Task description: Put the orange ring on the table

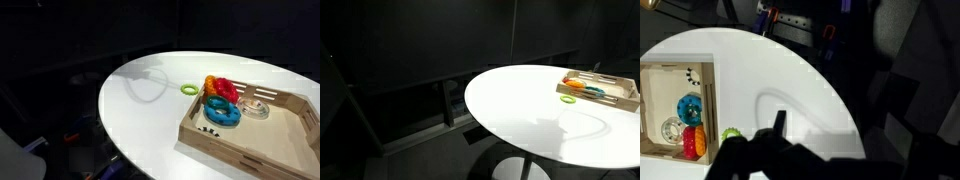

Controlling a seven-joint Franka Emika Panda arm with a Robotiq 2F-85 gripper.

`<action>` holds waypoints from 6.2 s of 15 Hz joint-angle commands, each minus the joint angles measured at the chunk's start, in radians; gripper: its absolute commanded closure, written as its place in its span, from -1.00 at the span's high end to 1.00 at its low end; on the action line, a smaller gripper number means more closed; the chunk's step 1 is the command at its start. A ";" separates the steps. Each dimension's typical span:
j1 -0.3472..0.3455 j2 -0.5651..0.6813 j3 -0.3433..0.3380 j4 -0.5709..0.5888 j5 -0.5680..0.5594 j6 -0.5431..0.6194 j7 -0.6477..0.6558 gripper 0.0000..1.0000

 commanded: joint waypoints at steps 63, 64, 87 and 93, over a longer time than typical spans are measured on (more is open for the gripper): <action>-0.269 0.460 -0.347 0.173 -0.060 0.598 0.205 1.00; -0.270 0.479 -0.349 0.169 -0.064 0.618 0.208 1.00; -0.267 0.706 -0.420 0.165 -0.206 0.768 0.309 1.00; -0.249 0.794 -0.445 0.162 -0.267 0.869 0.348 1.00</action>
